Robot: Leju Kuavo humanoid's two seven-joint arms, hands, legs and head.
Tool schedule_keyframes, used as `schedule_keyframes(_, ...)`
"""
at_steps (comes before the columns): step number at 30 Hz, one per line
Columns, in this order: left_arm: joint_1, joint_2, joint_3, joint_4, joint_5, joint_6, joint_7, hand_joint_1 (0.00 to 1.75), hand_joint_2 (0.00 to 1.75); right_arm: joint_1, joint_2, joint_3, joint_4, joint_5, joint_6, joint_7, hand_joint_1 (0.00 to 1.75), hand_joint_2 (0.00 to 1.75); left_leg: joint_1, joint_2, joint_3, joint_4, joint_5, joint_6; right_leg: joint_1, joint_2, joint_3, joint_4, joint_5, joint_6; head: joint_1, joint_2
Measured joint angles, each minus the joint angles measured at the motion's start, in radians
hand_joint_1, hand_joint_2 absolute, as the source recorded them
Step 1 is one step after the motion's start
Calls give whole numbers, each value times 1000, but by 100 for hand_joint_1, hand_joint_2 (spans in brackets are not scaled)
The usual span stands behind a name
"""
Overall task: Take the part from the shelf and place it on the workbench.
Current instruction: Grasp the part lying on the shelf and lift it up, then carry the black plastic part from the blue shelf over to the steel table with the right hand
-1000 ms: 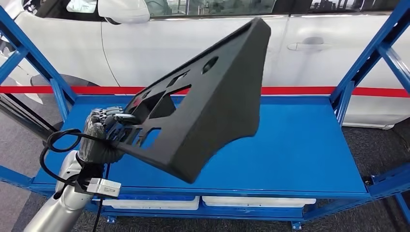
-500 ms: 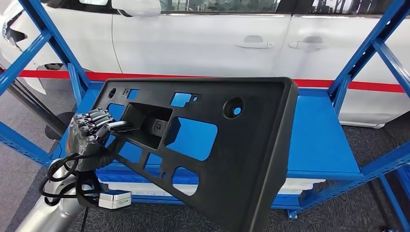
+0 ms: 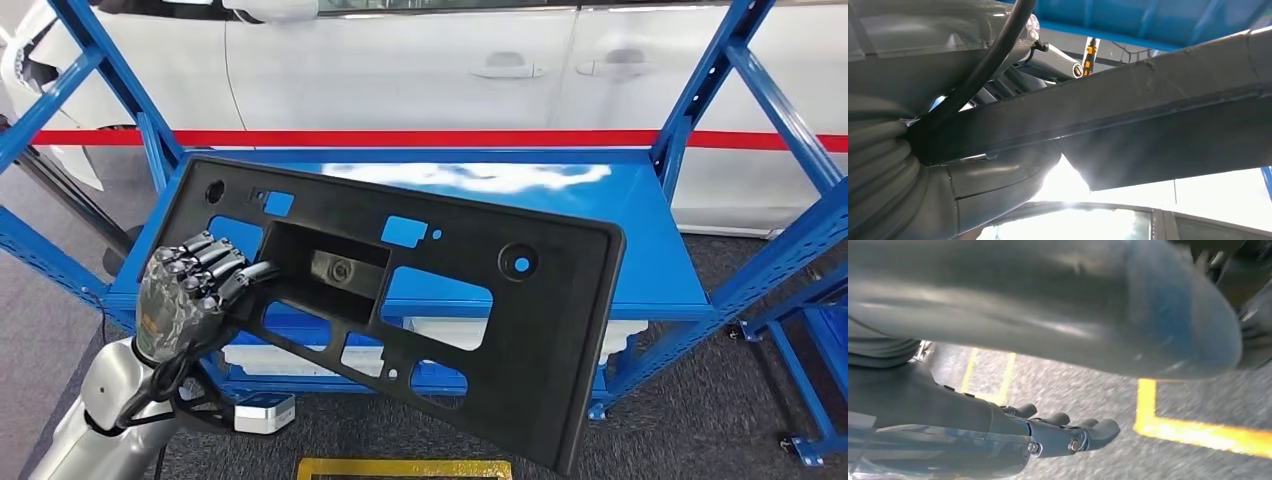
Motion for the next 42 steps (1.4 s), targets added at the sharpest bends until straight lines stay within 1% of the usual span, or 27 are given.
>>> schedule_keyframes(1, 2, 0, 5, -1, -12, 0, 0, 175, 175, 1, 0, 0, 0, -1, 0, 0, 0, 0, 1, 0, -2, 50, -16, -2, 1, -1, -17, 2, 12, 0, 0, 0)
schedule_keyframes(3, 8, 0, 15, -3, -40, 0, 0, 175, 175, 2, 0, 0, 0, -2, 0, 0, 0, 0, 2, 0, 34, 63, 19, -1, 2, -1, -52, 8, 34, 1, 0, 0)
schedule_keyframes(5, 10, 0, 25, -8, -59, 0, 0, 175, 175, 1, 1, 0, 0, -3, 0, 0, 0, 0, 1, 0, 132, -48, 59, 7, 3, 0, -80, 13, 55, 6, 0, 0)
schedule_keyframes(7, 10, 0, 35, -16, -68, 0, 0, 175, 175, 0, 3, 0, -1, -3, 0, 0, 0, 0, -4, -1, 229, -189, 45, 19, 5, 1, -93, 14, 75, 16, 0, 0)
schedule_keyframes(8, 10, 0, 39, -19, -73, 1, 1, 175, 175, 0, 3, 0, -1, -3, 0, 0, 0, 0, -8, -1, 252, -230, 33, 24, 4, 1, -94, 11, 85, 23, 0, 0)
schedule_keyframes(10, 13, 0, 48, -23, -86, 2, 1, 175, 175, 2, 3, 0, 0, -4, -1, 0, 0, 0, -10, 0, 249, -248, 45, 36, 2, 1, -95, 3, 104, 36, 0, 0)
schedule_keyframes(11, 14, -1, 52, -23, -95, 2, 1, 175, 175, 3, 3, 0, 0, -5, -2, 0, 0, 0, -8, 2, 242, -253, 58, 44, 1, 2, -99, 7, 96, 42, 0, 0)
schedule_keyframes(12, 16, -1, 57, -24, -102, 3, 1, 175, 175, 3, 3, 0, 1, -6, -2, 0, 0, 0, -5, 4, 231, -257, 73, 52, 1, 4, -107, 24, 67, 45, 0, 0)
schedule_keyframes(13, 18, -2, 62, -24, -108, 3, 0, 175, 175, 4, 3, 0, 1, -7, -3, 1, 0, 0, -2, 7, 218, -260, 88, 60, 1, 6, -119, 62, 18, 49, 0, 0)
schedule_keyframes(15, 22, -4, 69, -25, -117, 3, -2, 175, 175, 4, 3, 0, 1, -9, -4, 1, 0, 0, -5, 9, 184, -257, 115, 67, 0, 7, -145, 181, -88, 54, 0, 0)
schedule_keyframes(16, 25, -4, 73, -26, -122, 3, -5, 175, 175, 5, 3, 0, 1, -10, -4, 1, 0, 0, -6, 8, 166, -254, 128, 67, -1, 7, -151, 238, -110, 57, 0, 0)
schedule_keyframes(17, 29, -5, 76, -26, -128, 3, -7, 175, 175, 5, 3, 0, 1, -11, -5, 1, 0, 0, -7, 9, 146, -250, 140, 65, -1, 7, -147, 275, -105, 59, 0, 0)
schedule_keyframes(18, 32, -6, 79, -28, -133, 3, -9, 175, 175, 5, 2, 0, 1, -12, -6, 1, 0, 0, -7, 9, 126, -243, 151, 63, -1, 7, -130, 282, -80, 60, 0, 0)
schedule_keyframes(20, 37, -8, 85, -33, -139, 4, -12, 175, 175, 4, 2, 0, 1, -13, -9, 1, 0, 0, -6, 9, 89, -227, 166, 56, -3, 7, -47, 201, -33, 59, 0, 0)
schedule_keyframes(22, 39, -9, 90, -41, -141, 4, -13, 175, 175, 3, 2, 0, 1, -14, -11, 1, 0, 0, -8, 9, 64, -209, 179, 47, 0, 8, 51, 64, -50, 51, 0, 0)
schedule_keyframes(23, 40, -10, 92, -46, -142, 5, -14, 175, 175, 2, 2, 0, 1, -14, -10, 0, 0, 0, -9, 9, 58, -205, 186, 41, 2, 9, 78, 19, -67, 45, 0, 0)
schedule_keyframes(25, 42, -11, 95, -50, -141, 6, -16, 175, 175, 2, 3, 0, 1, -15, -8, 0, 0, 0, -9, 8, 52, -205, 202, 29, 4, 9, 80, -3, -68, 31, 0, 0)
schedule_keyframes(27, 47, -12, 98, -50, -138, 7, -18, 175, 175, 2, 4, 0, 1, -16, -7, 0, 0, 0, -6, 6, 37, -185, 173, 18, 3, 5, 62, -6, -46, 15, 0, 0)
schedule_keyframes(30, 52, -13, 108, -50, -123, 7, -24, 175, 175, 1, 5, 0, 1, -18, -6, 1, 0, 0, -1, 4, -7, -30, 28, 4, 2, -1, 21, -6, -9, 1, 0, 0)
schedule_keyframes(31, 52, -13, 111, -50, -119, 7, -26, 175, 175, 1, 5, 0, 1, -19, -7, 1, 0, 0, 0, 4, -16, 30, -1, 1, 3, -2, 5, -4, 2, 1, 0, 0)
schedule_keyframes(32, 53, -13, 113, -50, -115, 7, -27, 175, 175, 2, 5, -1, 2, -21, -7, 1, 0, 0, 1, 4, -13, 70, -5, 0, 3, -3, -12, -2, 12, 1, 0, 0)
schedule_keyframes(33, 54, -13, 114, -50, -113, 7, -29, 175, 175, 3, 5, -1, 2, -21, -7, 0, 0, 0, 1, 4, 3, 81, 11, 0, 3, -3, -28, 2, 23, 2, 0, 0)
schedule_keyframes(34, 55, -13, 115, -51, -112, 7, -31, 175, 175, 4, 5, -1, 2, -23, -7, 0, 0, 0, 1, 4, 37, 55, 40, 2, 3, -3, -45, 6, 32, 4, 0, 0)
schedule_keyframes(36, 56, -13, 121, -54, -110, 7, -35, 175, 175, 3, 8, -4, 1, -26, -7, 0, 0, 0, -1, 3, 147, -82, 68, 11, 5, -2, -70, 12, 50, 11, 0, 0)
schedule_keyframes(38, 57, -13, 128, -62, -109, 7, -39, 175, 175, 3, 10, -6, 1, -30, -10, -1, 0, 0, -6, 2, 229, -207, 53, 21, 5, -2, -81, 11, 71, 21, 0, 0)
schedule_keyframes(40, 60, -12, 135, -66, -108, 7, -41, 175, 175, 5, 11, -7, 1, -33, -12, -2, 0, 0, -10, 1, 236, -242, 56, 29, 6, -2, -84, 1, 95, 34, 0, 0)
schedule_keyframes(42, 63, -12, 138, -68, -107, 7, -42, 175, 175, 6, 11, -8, 1, -35, -13, -2, 0, 0, -6, 5, 220, -251, 79, 43, 5, 2, -94, 8, 79, 45, 0, 0)
